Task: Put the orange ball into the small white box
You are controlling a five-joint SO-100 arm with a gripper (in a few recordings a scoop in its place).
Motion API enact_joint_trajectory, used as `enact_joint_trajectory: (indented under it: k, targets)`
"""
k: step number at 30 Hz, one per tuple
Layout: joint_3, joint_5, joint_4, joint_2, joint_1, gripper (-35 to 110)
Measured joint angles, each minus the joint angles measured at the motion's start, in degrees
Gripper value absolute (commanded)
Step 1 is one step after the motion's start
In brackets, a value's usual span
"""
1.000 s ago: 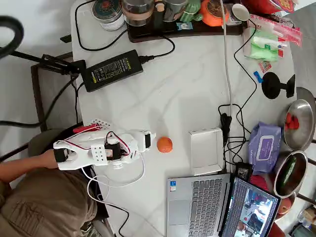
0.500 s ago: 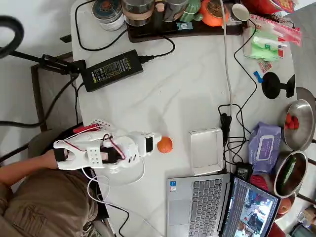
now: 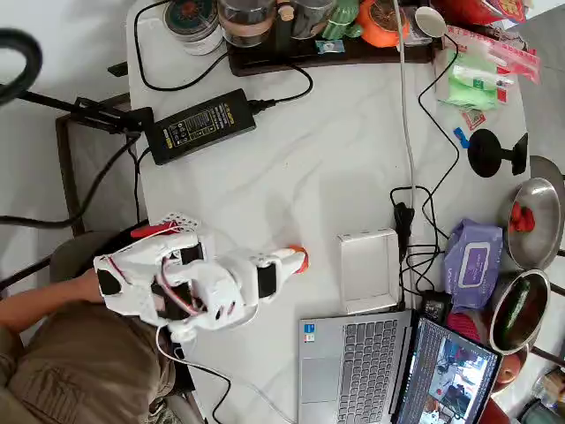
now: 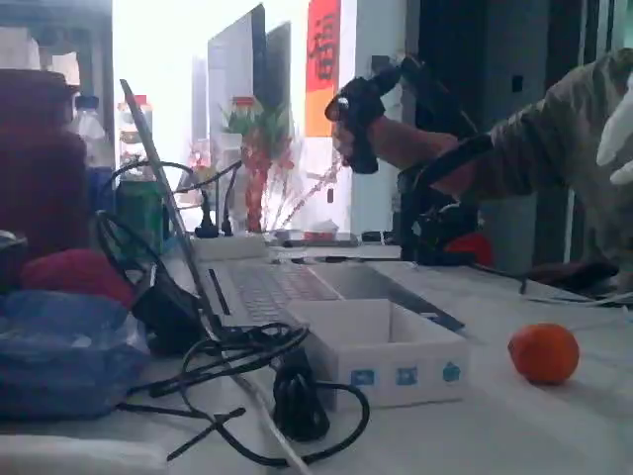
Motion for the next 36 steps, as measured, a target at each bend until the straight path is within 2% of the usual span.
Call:
enact_joint_trajectory:
  k: [4,12,17,28,36]
  targets:
    - [-17.93,0.00,9.05,-9.40,-0.44,5]
    - [-22.15,-0.53,13.71,-22.32,0.09,5]
    - [-21.45,-0.53,15.56,-26.46,0.00,5]
    - [-7.65,-0.62,12.83,-27.86,6.24,5]
    - [-1.76,-8.79,7.21,-27.86,11.43,5]
